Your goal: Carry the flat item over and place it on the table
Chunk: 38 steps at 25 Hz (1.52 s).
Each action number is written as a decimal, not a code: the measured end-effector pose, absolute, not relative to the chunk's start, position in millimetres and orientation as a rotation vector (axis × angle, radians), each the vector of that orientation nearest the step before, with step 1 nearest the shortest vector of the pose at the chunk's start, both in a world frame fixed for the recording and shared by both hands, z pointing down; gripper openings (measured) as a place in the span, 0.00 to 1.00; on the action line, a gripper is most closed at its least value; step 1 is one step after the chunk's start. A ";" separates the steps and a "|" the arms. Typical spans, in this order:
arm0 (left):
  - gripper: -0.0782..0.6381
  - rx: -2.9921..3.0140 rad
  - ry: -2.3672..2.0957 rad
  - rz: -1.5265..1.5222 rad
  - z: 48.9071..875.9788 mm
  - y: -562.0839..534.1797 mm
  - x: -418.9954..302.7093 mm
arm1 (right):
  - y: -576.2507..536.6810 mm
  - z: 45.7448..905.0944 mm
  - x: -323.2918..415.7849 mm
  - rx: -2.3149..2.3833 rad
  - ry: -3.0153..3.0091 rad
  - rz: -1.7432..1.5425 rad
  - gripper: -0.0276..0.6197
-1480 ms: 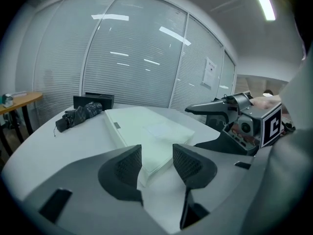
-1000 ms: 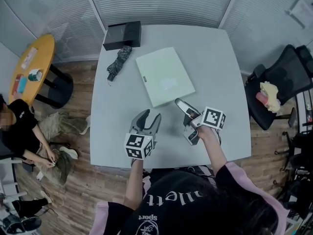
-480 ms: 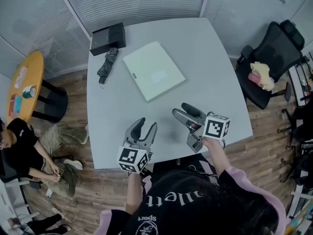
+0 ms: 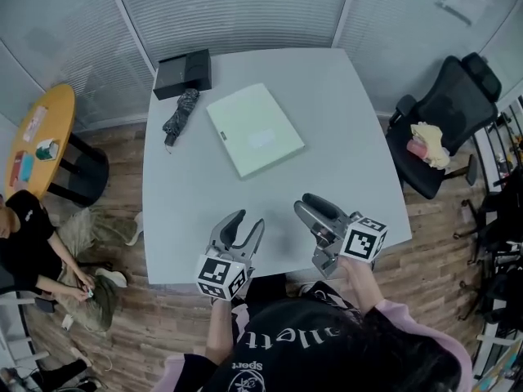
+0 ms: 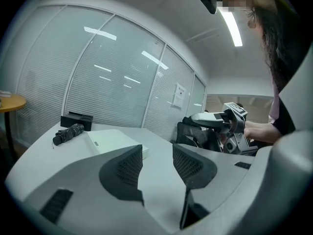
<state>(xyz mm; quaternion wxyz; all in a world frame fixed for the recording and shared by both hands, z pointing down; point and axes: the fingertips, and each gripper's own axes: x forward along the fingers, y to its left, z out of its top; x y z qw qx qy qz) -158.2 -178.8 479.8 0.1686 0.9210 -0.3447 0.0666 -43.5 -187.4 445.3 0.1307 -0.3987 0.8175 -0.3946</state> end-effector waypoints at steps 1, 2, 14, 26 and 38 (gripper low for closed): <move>0.39 2.627 -0.980 0.186 476.9 -177.0 -156.0 | -185.5 441.1 -42.2 -1.154 2.368 -1.135 0.36; 0.39 2.635 -0.981 0.183 473.9 -174.8 -153.4 | -182.6 437.1 -41.0 -1.149 2.366 -1.124 0.32; 0.39 2.688 -1.016 0.226 452.9 -107.9 -100.2 | -97.4 406.2 -3.7 -1.054 2.444 -1.023 0.13; 0.31 2.699 -1.095 0.196 425.0 10.9 -57.4 | 21.3 400.5 43.6 -0.995 2.475 -1.011 0.12; 0.21 2.750 -1.064 0.218 409.1 81.3 -23.3 | 86.6 399.6 55.7 -0.976 2.468 -1.011 0.12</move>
